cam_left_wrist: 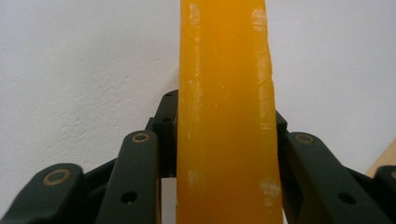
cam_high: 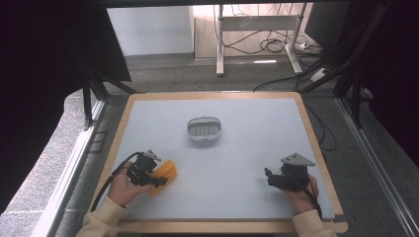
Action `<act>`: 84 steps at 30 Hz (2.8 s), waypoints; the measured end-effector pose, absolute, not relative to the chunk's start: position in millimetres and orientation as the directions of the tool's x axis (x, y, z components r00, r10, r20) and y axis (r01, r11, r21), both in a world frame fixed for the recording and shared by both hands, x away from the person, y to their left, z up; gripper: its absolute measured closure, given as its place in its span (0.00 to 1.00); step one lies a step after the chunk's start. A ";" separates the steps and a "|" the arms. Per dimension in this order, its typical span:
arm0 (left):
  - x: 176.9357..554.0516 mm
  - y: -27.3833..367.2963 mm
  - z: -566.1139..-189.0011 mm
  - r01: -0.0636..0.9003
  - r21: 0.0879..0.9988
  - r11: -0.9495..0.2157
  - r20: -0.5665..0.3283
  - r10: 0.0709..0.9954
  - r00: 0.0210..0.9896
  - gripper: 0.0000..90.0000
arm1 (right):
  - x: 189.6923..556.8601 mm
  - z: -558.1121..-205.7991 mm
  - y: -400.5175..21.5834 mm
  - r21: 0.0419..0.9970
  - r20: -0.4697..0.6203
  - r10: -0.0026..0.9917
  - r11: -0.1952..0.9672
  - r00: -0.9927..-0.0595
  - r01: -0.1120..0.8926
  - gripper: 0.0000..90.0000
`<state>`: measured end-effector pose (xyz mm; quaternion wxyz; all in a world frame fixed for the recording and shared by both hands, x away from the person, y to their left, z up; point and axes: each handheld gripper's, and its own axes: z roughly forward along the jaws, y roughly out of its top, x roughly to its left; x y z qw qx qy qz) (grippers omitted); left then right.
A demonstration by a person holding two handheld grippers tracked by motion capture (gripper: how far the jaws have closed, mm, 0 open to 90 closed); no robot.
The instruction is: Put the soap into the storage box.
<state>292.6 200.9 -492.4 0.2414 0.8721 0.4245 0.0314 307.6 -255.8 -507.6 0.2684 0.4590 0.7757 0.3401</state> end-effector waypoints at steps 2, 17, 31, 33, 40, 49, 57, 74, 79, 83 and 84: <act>292.7 201.6 -491.9 0.722 0.449 -0.526 -0.155 0.750 0.643 0.69 | 307.5 -508.0 -255.0 0.772 -0.105 0.893 0.351 -0.438 0.531 0.17; 291.2 204.7 -486.0 0.697 0.484 -0.530 -0.137 0.740 0.658 0.69 | 307.8 -508.9 -254.6 0.767 -0.106 0.890 0.356 -0.443 0.533 0.17; 291.1 205.6 -471.4 0.667 0.508 -0.546 -0.106 0.728 0.677 0.69 | 308.3 -510.0 -253.6 0.764 -0.102 0.890 0.357 -0.445 0.537 0.17; 291.1 206.8 -468.5 0.665 0.517 -0.539 -0.104 0.731 0.674 0.69 | 307.5 -509.6 -253.1 0.764 -0.099 0.889 0.355 -0.446 0.539 0.17; 292.8 204.2 -460.8 0.655 0.521 -0.548 -0.080 0.733 0.676 0.69 | 306.7 -509.4 -254.3 0.767 -0.095 0.893 0.347 -0.441 0.539 0.17; 297.9 204.7 -448.9 0.625 0.550 -0.554 -0.052 0.724 0.688 0.69 | 307.2 -509.9 -255.3 0.771 -0.093 0.891 0.347 -0.444 0.534 0.17; 303.7 204.9 -442.6 0.616 0.552 -0.562 -0.033 0.724 0.689 0.69 | 305.7 -508.8 -254.9 0.782 -0.090 0.887 0.345 -0.454 0.519 0.17; 311.4 198.5 -427.6 0.587 0.567 -0.578 0.002 0.714 0.700 0.69 | 305.6 -509.2 -255.4 0.784 -0.089 0.886 0.344 -0.455 0.516 0.17; 313.8 196.8 -425.0 0.584 0.568 -0.580 0.004 0.712 0.702 0.69 | 305.5 -509.4 -255.6 0.784 -0.089 0.886 0.345 -0.455 0.517 0.17; 315.4 195.5 -423.0 0.579 0.566 -0.587 0.008 0.706 0.708 0.69 | 305.6 -509.5 -255.7 0.784 -0.089 0.887 0.343 -0.453 0.517 0.17; 315.8 195.1 -422.5 0.578 0.567 -0.587 0.009 0.706 0.708 0.69 | 305.6 -509.6 -255.6 0.784 -0.089 0.887 0.343 -0.453 0.517 0.17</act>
